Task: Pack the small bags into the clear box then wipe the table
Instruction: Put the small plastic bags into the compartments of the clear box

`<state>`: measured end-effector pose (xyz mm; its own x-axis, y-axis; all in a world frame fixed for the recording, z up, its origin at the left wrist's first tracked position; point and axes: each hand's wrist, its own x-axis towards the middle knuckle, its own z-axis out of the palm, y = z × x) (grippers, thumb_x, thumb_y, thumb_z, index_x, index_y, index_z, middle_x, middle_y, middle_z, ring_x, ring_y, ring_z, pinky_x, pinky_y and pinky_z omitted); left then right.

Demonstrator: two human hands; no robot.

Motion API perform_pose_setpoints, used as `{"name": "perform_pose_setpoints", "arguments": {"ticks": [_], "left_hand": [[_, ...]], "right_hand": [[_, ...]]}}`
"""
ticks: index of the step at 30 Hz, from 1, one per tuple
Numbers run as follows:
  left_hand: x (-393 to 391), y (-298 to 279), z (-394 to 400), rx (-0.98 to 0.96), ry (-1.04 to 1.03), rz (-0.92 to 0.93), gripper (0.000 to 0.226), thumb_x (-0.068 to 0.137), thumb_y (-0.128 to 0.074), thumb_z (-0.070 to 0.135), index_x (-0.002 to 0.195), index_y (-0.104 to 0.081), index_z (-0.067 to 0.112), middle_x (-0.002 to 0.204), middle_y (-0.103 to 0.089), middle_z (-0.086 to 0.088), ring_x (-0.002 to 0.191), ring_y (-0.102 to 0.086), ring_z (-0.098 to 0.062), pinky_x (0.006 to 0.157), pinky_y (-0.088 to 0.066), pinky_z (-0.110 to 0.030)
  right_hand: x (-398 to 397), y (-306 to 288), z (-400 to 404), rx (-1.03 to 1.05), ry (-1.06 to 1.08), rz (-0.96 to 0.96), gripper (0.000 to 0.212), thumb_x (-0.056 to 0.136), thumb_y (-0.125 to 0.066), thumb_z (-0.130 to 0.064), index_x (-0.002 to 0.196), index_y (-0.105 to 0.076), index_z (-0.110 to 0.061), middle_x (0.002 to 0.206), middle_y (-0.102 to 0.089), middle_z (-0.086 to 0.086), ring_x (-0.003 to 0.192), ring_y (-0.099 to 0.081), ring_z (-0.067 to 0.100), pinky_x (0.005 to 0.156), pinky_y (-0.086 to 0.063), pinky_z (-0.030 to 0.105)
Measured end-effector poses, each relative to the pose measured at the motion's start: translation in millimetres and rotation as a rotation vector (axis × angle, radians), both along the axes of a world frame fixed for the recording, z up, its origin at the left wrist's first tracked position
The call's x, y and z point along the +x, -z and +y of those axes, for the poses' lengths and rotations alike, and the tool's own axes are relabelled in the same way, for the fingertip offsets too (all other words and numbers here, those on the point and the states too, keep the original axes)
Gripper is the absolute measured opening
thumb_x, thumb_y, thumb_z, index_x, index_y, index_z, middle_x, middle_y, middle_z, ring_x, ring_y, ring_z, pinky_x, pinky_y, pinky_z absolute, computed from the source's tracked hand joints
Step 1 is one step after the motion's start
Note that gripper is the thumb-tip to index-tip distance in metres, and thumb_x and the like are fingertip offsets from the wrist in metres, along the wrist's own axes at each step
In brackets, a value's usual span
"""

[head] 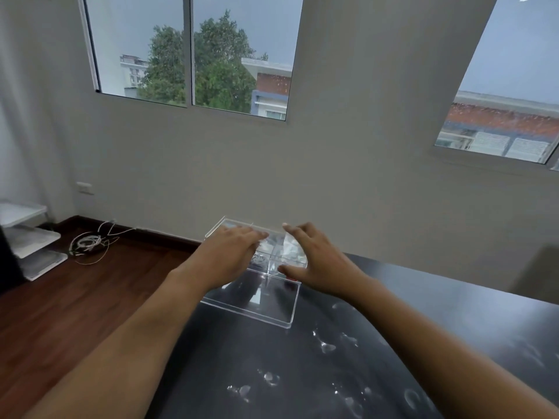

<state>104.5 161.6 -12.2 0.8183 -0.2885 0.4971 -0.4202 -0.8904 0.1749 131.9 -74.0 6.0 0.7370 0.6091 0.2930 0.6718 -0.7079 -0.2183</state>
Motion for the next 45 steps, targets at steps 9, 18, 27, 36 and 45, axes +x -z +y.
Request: {"name": "perform_pose_setpoints", "arguments": {"ticks": [9, 18, 27, 36, 45], "left_hand": [[3.0, -0.9, 9.4, -0.019, -0.058, -0.084, 0.036, 0.103, -0.049, 0.023, 0.136, -0.061, 0.029, 0.118, -0.066, 0.01, 0.104, -0.063, -0.015, 0.092, -0.051, -0.036], [3.4, 5.6, 3.4, 0.075, -0.083, 0.013, 0.05, 0.105, -0.038, 0.023, 0.154, -0.037, 0.023, 0.14, -0.051, 0.003, 0.133, -0.045, -0.019, 0.115, -0.03, -0.041], [-0.8, 4.3, -1.5, 0.015, -0.065, -0.101, 0.045, 0.103, -0.046, 0.022, 0.148, -0.048, 0.024, 0.125, -0.061, 0.0, 0.112, -0.06, -0.019, 0.101, -0.042, -0.037], [-3.8, 1.7, -4.4, 0.003, -0.035, -0.061, 0.032, 0.096, -0.048, 0.017, 0.116, -0.069, 0.029, 0.118, -0.07, 0.011, 0.106, -0.064, -0.012, 0.105, -0.037, -0.033], [-6.2, 1.4, -10.5, 0.076, -0.006, 0.055, 0.039, 0.099, -0.026, 0.038, 0.101, -0.064, 0.03, 0.088, -0.071, 0.015, 0.075, -0.058, -0.006, 0.104, -0.037, -0.035]], "right_hand": [[-2.5, -6.5, -8.1, -0.091, -0.088, -0.016, 0.032, 0.098, -0.063, -0.031, 0.122, -0.075, -0.013, 0.125, -0.073, 0.006, 0.114, -0.065, 0.022, 0.103, -0.05, 0.039], [4.4, -2.1, -5.3, -0.229, 0.014, -0.111, 0.037, 0.103, -0.05, -0.046, 0.117, -0.074, -0.021, 0.108, -0.077, 0.0, 0.105, -0.066, 0.022, 0.108, -0.041, 0.041], [5.1, 3.3, -11.4, -0.153, 0.031, -0.165, 0.054, 0.091, -0.061, -0.059, 0.133, -0.064, -0.026, 0.135, -0.064, -0.001, 0.128, -0.053, 0.024, 0.121, -0.025, 0.046], [6.7, 3.2, -9.4, -0.298, 0.028, -0.102, 0.052, 0.095, -0.054, -0.059, 0.131, -0.068, -0.023, 0.125, -0.071, 0.004, 0.128, -0.05, 0.022, 0.109, -0.034, 0.039], [11.8, -5.7, -8.0, -0.426, 0.017, -0.014, 0.049, 0.105, -0.037, -0.054, 0.13, -0.067, -0.025, 0.126, -0.069, 0.006, 0.13, -0.048, 0.027, 0.122, -0.016, 0.051]]}}
